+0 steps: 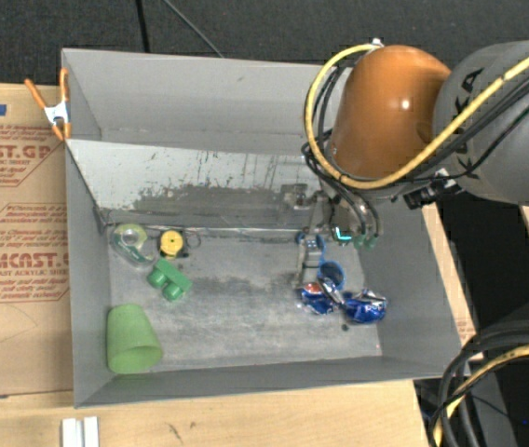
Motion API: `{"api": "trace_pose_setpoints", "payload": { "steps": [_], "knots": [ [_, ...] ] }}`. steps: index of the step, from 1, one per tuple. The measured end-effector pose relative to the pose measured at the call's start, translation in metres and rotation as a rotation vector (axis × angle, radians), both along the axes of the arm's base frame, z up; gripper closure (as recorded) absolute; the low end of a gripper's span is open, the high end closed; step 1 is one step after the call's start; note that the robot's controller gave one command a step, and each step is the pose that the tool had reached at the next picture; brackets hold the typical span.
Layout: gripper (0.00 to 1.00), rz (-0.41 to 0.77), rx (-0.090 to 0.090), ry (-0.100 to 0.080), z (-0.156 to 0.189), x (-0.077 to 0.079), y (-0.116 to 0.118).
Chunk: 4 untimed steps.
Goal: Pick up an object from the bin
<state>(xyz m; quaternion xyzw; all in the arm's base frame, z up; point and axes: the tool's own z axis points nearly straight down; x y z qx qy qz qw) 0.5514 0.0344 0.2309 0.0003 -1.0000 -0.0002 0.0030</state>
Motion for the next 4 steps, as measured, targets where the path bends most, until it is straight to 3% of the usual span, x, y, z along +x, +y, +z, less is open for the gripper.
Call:
{"api": "trace_pose_setpoints", "payload": {
  "steps": [1,2,3,4],
  "knots": [
    [0.0,0.079,-0.003,-0.003,-0.033,-0.024,-0.081],
    [0.0,0.384,0.002,-0.003,-0.16,0.005,-0.1],
    [1.0,0.383,0.002,-0.007,-0.157,0.006,-0.099],
    [1.0,0.407,-0.003,-0.018,0.026,0.015,-0.111]
  ]
}}
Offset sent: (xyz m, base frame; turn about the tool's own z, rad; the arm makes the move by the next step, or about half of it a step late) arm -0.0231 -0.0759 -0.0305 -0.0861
